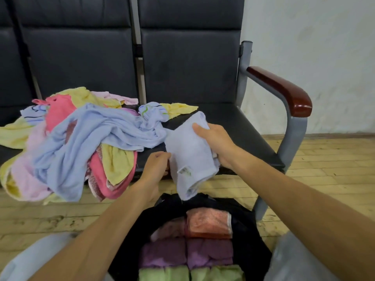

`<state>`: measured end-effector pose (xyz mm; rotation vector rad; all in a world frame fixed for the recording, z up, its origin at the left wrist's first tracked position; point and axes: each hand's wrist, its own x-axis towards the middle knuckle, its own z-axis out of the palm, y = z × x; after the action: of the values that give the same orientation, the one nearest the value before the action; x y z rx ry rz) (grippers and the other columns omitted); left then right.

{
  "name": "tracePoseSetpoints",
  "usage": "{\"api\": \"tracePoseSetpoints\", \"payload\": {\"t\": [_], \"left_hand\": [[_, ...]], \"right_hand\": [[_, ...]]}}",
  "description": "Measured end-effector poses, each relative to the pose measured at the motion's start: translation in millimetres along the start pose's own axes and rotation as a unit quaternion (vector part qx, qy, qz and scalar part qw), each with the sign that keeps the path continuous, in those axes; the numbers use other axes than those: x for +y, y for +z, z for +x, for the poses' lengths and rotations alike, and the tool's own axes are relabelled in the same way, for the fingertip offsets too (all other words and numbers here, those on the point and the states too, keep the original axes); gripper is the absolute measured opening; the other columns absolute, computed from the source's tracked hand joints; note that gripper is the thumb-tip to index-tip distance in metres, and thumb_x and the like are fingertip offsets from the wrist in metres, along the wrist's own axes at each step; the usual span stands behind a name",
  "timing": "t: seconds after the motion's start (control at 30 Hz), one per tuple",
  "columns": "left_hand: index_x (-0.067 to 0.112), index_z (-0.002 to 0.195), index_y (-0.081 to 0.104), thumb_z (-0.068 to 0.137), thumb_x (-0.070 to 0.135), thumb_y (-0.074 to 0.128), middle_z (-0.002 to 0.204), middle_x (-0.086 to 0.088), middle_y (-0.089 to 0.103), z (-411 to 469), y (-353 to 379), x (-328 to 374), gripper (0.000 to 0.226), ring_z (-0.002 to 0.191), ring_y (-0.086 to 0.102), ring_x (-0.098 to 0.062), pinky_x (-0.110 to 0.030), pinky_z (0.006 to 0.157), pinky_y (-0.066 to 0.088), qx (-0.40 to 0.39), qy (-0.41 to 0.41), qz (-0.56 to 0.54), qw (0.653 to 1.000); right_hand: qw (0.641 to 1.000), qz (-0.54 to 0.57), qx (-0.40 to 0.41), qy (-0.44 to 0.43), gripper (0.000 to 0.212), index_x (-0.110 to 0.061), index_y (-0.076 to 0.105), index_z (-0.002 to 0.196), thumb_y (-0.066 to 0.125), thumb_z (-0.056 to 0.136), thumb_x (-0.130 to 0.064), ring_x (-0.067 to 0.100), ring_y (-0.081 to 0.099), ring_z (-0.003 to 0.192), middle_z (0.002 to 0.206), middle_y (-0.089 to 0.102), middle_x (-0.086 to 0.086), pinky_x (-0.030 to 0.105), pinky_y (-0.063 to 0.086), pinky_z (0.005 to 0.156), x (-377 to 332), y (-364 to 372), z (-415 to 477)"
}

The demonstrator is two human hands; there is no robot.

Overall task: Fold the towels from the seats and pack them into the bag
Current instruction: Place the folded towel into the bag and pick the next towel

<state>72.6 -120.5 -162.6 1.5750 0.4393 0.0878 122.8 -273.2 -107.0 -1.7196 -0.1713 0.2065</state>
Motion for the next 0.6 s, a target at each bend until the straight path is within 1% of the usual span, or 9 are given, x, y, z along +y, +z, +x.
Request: {"api": "tracePoseSetpoints", "payload": {"t": [0.07,0.13,0.2,0.27,0.3,0.37,0.43,0.5,0.6], "left_hand": [[0.011,0.100,0.068,0.097,0.031,0.053,0.093,-0.006,0.072,-10.1,-3.6,0.2,0.025,0.075,0.069,-0.015,-0.025,0.064,0.051,-0.061,-0.053,-0.131,0.988],[0.012,0.115,0.068,0.097,0.043,0.052,0.108,-0.008,0.073,-21.9,-7.8,3.5,0.039,0.087,0.072,-0.020,-0.034,0.075,0.053,-0.158,-0.116,-0.267,0.944],[0.012,0.120,0.067,0.094,0.044,0.054,0.119,-0.012,0.069,-31.2,-10.2,6.2,0.043,0.098,0.070,-0.026,-0.040,0.083,0.053,-0.218,-0.146,-0.305,0.916],[0.011,0.124,0.064,0.090,0.036,0.060,0.121,-0.011,0.068,-35.4,-12.5,7.8,0.042,0.100,0.069,-0.025,-0.037,0.080,0.057,-0.228,-0.147,-0.291,0.918],[0.010,0.123,0.064,0.087,0.032,0.063,0.119,-0.012,0.068,-35.5,-14.7,8.0,0.042,0.098,0.070,-0.025,-0.035,0.075,0.058,-0.217,-0.144,-0.279,0.924],[0.007,0.118,0.066,0.088,0.026,0.065,0.113,-0.015,0.070,-38.3,-20.9,9.3,0.036,0.091,0.071,-0.027,-0.034,0.067,0.059,-0.188,-0.130,-0.246,0.942],[0.004,0.114,0.066,0.090,0.020,0.064,0.108,-0.014,0.072,-37.1,-28.7,7.5,0.030,0.090,0.072,-0.026,-0.033,0.067,0.058,-0.148,-0.090,-0.184,0.967],[0.004,0.115,0.066,0.091,0.017,0.063,0.107,-0.011,0.073,-38.1,-34.3,5.1,0.027,0.093,0.072,-0.022,-0.031,0.072,0.057,-0.127,-0.050,-0.116,0.984],[0.006,0.110,0.067,0.093,0.016,0.059,0.102,-0.008,0.075,-45.2,-39.0,1.1,0.021,0.087,0.073,-0.017,-0.026,0.068,0.057,-0.110,-0.041,-0.062,0.991]], "right_hand": [[0.995,0.089,-0.029,0.019,0.026,-0.010,0.066,0.106,0.058,0.097,-0.033,0.022,0.070,0.092,0.101,0.073,0.007,0.035,0.056,0.081,-6.2,2.9,-8.3],[0.984,0.167,-0.040,0.044,0.027,-0.009,0.068,0.102,0.058,0.097,-0.033,0.023,0.072,0.091,0.101,0.075,0.009,0.039,0.057,0.083,-6.9,1.1,-17.5],[0.974,0.211,-0.031,0.078,0.028,-0.010,0.068,0.105,0.058,0.096,-0.035,0.026,0.072,0.093,0.102,0.075,0.010,0.042,0.057,0.085,-4.2,-5.6,-23.4],[0.969,0.219,-0.017,0.109,0.031,-0.012,0.066,0.111,0.059,0.095,-0.037,0.030,0.071,0.096,0.103,0.075,0.011,0.047,0.057,0.086,1.5,-16.8,-25.9],[0.970,0.209,-0.011,0.122,0.031,-0.012,0.065,0.113,0.060,0.095,-0.037,0.030,0.071,0.095,0.102,0.075,0.011,0.047,0.058,0.083,4.5,-23.3,-25.7],[0.973,0.177,-0.010,0.145,0.030,-0.009,0.063,0.116,0.061,0.095,-0.030,0.027,0.072,0.092,0.102,0.075,0.010,0.041,0.059,0.074,9.9,-33.9,-26.7],[0.977,0.137,-0.018,0.160,0.029,-0.003,0.063,0.117,0.063,0.094,-0.021,0.026,0.070,0.095,0.110,0.072,0.012,0.038,0.056,0.072,17.9,-41.0,-29.4],[0.979,0.101,-0.040,0.172,0.029,0.004,0.064,0.116,0.062,0.094,-0.015,0.026,0.068,0.099,0.113,0.071,0.014,0.037,0.056,0.075,27.0,-44.3,-35.2],[0.976,0.072,-0.100,0.180,0.026,0.007,0.065,0.114,0.059,0.096,-0.011,0.026,0.071,0.096,0.110,0.072,0.015,0.034,0.060,0.074,38.5,-46.1,-47.0]]}}
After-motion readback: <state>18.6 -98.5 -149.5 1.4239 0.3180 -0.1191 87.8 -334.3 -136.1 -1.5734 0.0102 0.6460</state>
